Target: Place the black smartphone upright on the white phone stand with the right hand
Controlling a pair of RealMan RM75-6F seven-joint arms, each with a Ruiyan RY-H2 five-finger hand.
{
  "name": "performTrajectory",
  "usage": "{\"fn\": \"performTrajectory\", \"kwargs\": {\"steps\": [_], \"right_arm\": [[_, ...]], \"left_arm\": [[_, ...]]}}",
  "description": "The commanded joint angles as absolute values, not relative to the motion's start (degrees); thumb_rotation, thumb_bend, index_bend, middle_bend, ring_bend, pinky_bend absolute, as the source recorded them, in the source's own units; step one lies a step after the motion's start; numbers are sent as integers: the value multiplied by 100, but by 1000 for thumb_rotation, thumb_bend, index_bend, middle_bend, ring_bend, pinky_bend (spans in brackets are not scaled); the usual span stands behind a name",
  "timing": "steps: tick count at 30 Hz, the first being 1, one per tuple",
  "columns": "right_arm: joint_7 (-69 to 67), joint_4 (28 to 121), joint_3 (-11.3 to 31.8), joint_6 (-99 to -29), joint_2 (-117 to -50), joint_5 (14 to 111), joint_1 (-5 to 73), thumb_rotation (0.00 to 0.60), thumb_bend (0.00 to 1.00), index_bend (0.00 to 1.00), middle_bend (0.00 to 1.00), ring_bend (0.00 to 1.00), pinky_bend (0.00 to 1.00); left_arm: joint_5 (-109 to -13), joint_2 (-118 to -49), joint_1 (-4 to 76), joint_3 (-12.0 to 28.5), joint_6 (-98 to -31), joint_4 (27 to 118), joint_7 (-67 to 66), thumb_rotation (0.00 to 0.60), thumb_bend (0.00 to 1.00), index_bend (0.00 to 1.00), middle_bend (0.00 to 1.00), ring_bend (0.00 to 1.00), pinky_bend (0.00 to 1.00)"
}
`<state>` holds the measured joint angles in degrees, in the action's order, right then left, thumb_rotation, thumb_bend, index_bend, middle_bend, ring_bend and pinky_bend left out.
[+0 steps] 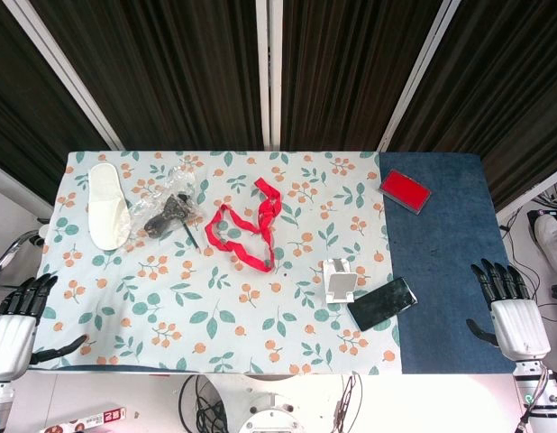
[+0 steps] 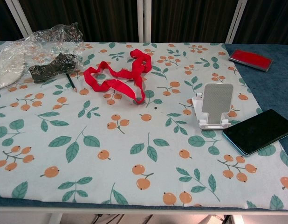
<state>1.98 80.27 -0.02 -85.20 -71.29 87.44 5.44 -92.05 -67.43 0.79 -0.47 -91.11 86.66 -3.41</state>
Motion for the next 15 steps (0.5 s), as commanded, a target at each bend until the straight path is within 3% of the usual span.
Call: {"fn": "performTrajectory", "kwargs": {"steps": [1, 15], "right_arm": [[225, 8051, 6, -8477, -7129, 8719, 537, 600, 97, 0, 0, 0, 0], [841, 8543, -32, -7971, -6852, 8794, 762, 600, 89, 0, 0, 0, 0]], "left_arm": [[-9192, -6795, 70, -31, -9138, 8591, -321, 173, 19, 72, 78, 77, 209], [-9275, -6818, 60, -40, -9226, 8504, -239, 183, 19, 72, 82, 77, 209]]}}
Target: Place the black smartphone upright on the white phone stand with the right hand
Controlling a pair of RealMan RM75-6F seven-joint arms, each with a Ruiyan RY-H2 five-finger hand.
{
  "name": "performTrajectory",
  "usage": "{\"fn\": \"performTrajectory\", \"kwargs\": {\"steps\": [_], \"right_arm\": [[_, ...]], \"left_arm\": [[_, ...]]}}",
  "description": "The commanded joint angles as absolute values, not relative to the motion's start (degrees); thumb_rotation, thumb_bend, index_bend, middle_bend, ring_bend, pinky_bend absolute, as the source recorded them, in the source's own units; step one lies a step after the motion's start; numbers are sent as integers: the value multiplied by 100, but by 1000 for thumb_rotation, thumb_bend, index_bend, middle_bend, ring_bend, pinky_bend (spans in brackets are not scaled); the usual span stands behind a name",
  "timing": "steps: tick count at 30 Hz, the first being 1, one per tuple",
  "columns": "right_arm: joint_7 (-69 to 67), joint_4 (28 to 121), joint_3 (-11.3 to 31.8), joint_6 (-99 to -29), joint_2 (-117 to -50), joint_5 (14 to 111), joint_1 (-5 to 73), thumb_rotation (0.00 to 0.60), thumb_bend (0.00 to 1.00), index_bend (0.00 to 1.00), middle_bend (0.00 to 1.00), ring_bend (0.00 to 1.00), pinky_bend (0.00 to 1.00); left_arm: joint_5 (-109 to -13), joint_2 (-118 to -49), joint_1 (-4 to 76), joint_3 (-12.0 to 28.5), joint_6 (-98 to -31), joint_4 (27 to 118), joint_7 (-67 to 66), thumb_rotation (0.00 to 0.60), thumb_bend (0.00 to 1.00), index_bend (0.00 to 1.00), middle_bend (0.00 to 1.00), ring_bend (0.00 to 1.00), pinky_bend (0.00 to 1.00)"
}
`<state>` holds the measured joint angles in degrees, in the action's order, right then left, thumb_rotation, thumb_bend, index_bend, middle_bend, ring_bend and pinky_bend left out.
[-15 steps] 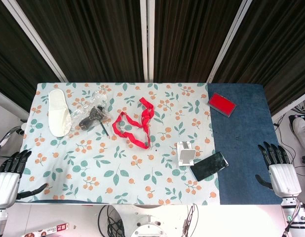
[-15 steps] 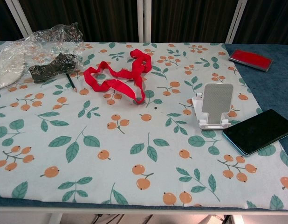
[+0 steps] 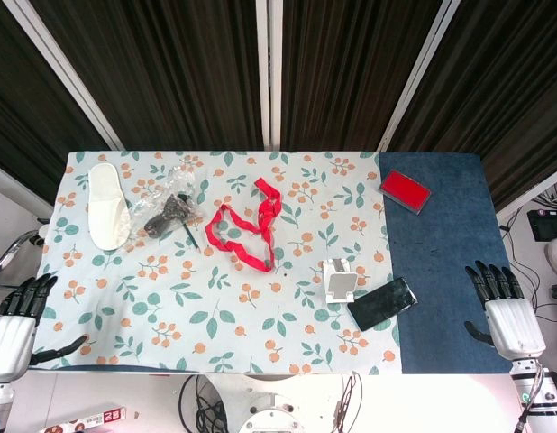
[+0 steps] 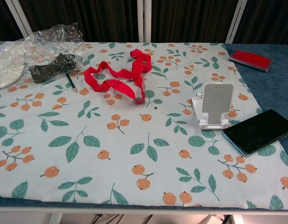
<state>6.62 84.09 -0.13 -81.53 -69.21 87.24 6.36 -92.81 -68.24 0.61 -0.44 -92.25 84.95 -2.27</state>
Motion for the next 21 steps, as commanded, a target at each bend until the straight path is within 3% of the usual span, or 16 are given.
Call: {"fn": "performTrajectory", "kwargs": {"steps": [1, 7, 13, 21], "right_arm": [[879, 8605, -54, -7833, -6800, 8900, 874, 600, 89, 0, 0, 0, 0], [607, 9204, -155, -6378, -6206, 9058, 1731, 600, 91, 0, 0, 0, 0], [1407, 9637, -79, -5180, -5953, 8716, 2416, 600, 92, 0, 0, 0, 0], [2288, 9570, 77, -4706, -6276, 8336, 2863, 600, 94, 0, 0, 0, 0]], "left_arm": [[-9272, -6812, 63, -40, -9220, 8518, -231, 185, 19, 72, 83, 77, 209], [-9269, -6802, 88, -46, -9164, 8562, -265, 192, 19, 72, 83, 77, 209], [-9267, -6759, 124, -63, -9079, 8630, -294, 194, 19, 72, 83, 77, 209], [-9296, -6698, 140, -76, -9062, 8737, -359, 198, 19, 72, 83, 78, 209]]}}
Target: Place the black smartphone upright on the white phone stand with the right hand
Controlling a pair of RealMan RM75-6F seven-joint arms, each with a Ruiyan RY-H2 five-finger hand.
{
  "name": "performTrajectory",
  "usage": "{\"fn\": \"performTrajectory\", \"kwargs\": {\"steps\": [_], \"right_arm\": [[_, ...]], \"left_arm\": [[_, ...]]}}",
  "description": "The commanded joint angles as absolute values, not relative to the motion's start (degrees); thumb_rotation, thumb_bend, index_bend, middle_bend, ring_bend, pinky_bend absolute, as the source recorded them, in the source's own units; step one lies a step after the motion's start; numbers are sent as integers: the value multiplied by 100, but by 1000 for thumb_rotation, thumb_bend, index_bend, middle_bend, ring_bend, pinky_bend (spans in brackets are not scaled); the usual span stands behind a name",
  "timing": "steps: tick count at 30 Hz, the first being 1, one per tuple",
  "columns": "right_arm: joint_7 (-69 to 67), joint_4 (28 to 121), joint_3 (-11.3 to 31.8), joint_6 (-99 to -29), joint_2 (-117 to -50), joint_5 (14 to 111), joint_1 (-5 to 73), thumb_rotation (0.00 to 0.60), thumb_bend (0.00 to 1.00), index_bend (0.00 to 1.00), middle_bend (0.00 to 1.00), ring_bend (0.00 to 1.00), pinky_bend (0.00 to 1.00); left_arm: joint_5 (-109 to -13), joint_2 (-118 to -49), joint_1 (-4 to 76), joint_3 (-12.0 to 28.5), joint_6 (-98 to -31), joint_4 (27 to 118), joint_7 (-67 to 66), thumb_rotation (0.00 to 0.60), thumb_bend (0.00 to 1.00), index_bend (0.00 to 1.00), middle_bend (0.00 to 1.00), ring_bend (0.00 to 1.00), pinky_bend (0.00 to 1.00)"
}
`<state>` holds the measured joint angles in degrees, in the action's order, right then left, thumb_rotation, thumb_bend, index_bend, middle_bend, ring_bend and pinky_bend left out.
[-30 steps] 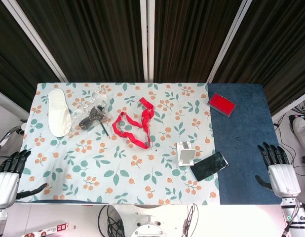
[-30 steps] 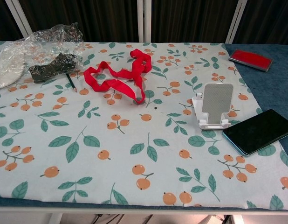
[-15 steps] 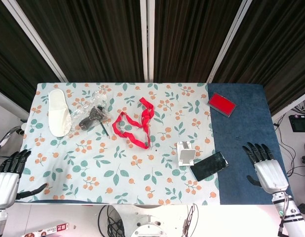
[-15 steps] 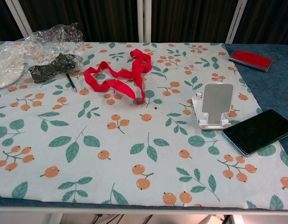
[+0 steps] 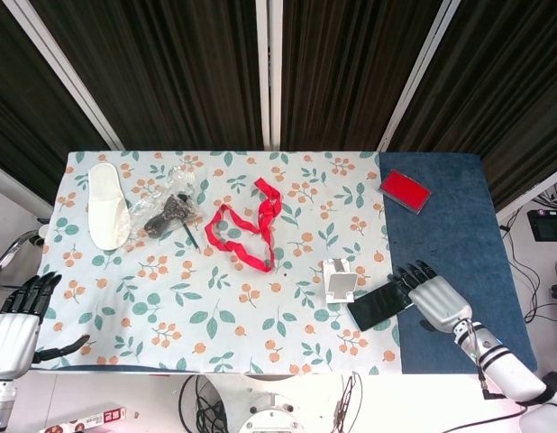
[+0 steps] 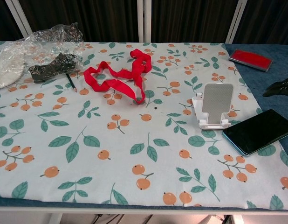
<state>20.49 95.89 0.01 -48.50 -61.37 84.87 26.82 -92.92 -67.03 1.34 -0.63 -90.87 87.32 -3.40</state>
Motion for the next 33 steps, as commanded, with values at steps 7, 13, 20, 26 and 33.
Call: {"fn": "performTrajectory", "kwargs": {"steps": [7, 13, 20, 26, 33], "right_arm": [[2387, 9378, 55, -4517, -6615, 8116, 3041, 600, 94, 0, 0, 0, 0], [2367, 9271, -42, -4341, -6719, 7874, 3110, 600, 94, 3, 0, 0, 0], [2321, 9163, -103, -4356, -6848, 7854, 3170, 600, 94, 35, 0, 0, 0], [2290, 9047, -161, -4450, -6951, 7943, 3195, 600, 112, 90, 0, 0, 0], [2190, 8977, -195, -4541, -7023, 7981, 3207, 600, 128, 174, 0, 0, 0]], "left_arm": [[-9304, -6662, 155, -74, -9053, 8787, -404, 207, 19, 72, 83, 77, 209], [-9270, -6667, 156, -86, -9012, 8746, -360, 206, 20, 72, 83, 78, 209], [-9233, -6763, 163, -128, -8916, 8635, -286, 238, 19, 72, 83, 77, 209], [-9288, -6778, 178, -156, -8901, 8627, -372, 239, 19, 73, 83, 77, 209], [-9326, -6814, 227, -176, -8828, 8666, -414, 240, 19, 72, 83, 78, 209]]}}
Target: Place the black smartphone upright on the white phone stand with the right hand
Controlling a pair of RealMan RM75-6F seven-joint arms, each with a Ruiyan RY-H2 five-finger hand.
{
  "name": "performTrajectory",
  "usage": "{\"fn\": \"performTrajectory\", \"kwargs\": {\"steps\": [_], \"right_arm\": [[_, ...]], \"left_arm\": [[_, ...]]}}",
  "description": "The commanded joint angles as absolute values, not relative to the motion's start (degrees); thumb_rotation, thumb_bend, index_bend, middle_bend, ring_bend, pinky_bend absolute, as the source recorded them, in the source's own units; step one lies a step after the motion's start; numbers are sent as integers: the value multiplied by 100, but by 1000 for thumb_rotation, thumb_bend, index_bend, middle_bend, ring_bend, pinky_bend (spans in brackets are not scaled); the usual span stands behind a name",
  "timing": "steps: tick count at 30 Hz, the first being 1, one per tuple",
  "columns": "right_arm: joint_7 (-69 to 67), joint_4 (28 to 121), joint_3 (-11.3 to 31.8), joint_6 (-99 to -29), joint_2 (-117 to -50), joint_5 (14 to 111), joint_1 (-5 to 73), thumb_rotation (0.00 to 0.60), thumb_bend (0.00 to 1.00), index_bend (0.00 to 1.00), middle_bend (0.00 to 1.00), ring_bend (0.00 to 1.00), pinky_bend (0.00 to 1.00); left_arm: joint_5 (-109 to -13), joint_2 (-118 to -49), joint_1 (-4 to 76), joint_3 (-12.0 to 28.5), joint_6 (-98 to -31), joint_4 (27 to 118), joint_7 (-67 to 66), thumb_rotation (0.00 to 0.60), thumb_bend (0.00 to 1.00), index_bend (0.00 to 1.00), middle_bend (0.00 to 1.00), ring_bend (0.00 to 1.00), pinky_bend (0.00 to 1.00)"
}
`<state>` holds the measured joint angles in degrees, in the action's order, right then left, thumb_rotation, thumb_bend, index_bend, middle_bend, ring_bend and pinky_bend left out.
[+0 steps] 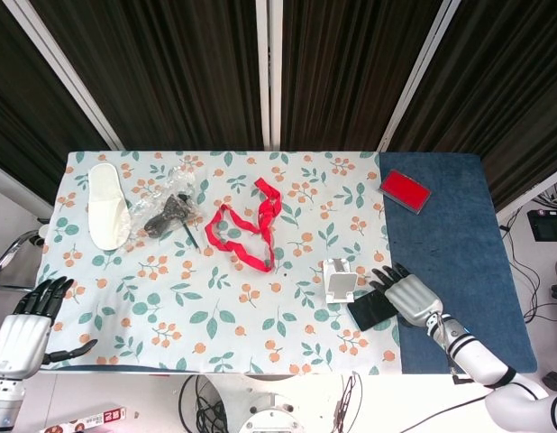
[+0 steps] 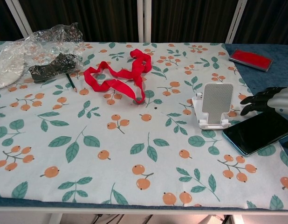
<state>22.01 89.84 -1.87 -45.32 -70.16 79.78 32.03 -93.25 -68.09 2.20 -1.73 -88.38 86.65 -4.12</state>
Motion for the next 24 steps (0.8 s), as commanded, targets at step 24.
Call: {"fn": "performTrajectory", "kwargs": {"steps": [24], "right_arm": [[2076, 8823, -285, -4711, -7113, 8011, 3233, 600, 177, 456, 0, 0, 0]], "left_arm": [[-9310, -6807, 206, -221, -8804, 8731, -589, 241, 19, 72, 83, 77, 209]]}}
